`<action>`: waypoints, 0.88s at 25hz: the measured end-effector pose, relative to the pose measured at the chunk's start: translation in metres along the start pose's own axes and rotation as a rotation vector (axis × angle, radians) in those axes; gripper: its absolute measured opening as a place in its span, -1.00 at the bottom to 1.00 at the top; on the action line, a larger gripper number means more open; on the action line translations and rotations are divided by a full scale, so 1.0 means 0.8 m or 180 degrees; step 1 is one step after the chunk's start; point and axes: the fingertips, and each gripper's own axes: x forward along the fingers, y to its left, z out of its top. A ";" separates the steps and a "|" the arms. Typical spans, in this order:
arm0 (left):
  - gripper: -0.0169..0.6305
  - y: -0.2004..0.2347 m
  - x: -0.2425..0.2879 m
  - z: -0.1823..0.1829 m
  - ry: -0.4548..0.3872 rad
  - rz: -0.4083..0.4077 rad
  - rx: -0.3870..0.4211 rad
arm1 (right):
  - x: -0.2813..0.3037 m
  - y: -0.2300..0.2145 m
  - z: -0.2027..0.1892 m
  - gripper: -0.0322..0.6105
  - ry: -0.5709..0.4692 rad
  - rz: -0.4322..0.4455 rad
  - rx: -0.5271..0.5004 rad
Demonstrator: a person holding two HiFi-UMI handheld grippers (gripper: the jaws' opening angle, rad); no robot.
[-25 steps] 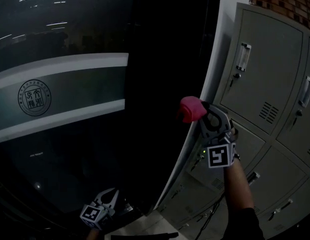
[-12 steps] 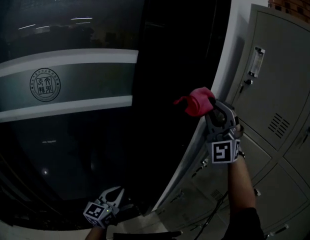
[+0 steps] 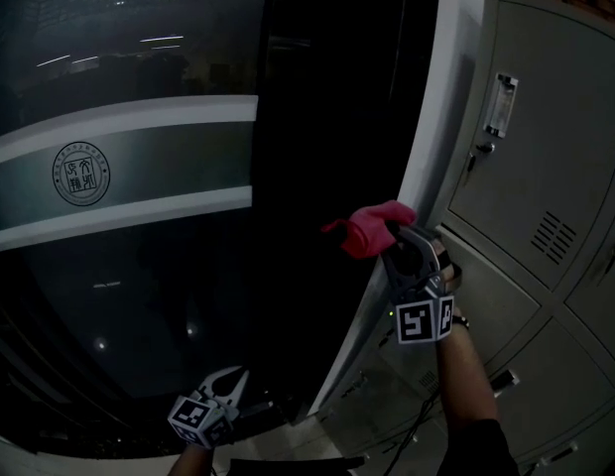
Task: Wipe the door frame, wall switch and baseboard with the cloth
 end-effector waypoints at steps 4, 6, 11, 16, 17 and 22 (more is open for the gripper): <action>-0.97 0.003 0.006 -0.002 0.0037 -0.0034 0.0008 | -0.007 0.021 -0.005 -0.73 0.0071 0.0083 0.0041; -0.97 0.004 0.009 -0.003 0.0042 -0.0051 0.0025 | -0.011 0.035 -0.010 -0.73 0.0115 0.0144 0.0030; -0.97 0.004 0.009 -0.009 0.0088 -0.0064 -0.0003 | -0.025 0.070 -0.023 -0.73 0.0246 0.0272 0.0113; -0.97 0.006 0.009 -0.017 0.0099 -0.0054 -0.0015 | -0.036 0.098 -0.031 -0.73 0.0315 0.0359 0.0207; -0.97 0.005 0.010 -0.018 0.0111 -0.0056 -0.0021 | -0.038 0.104 -0.032 -0.73 0.0330 0.0380 0.0229; -0.97 0.003 0.010 -0.021 0.0136 -0.0042 -0.0025 | -0.049 0.135 -0.041 -0.73 0.0397 0.0497 0.0305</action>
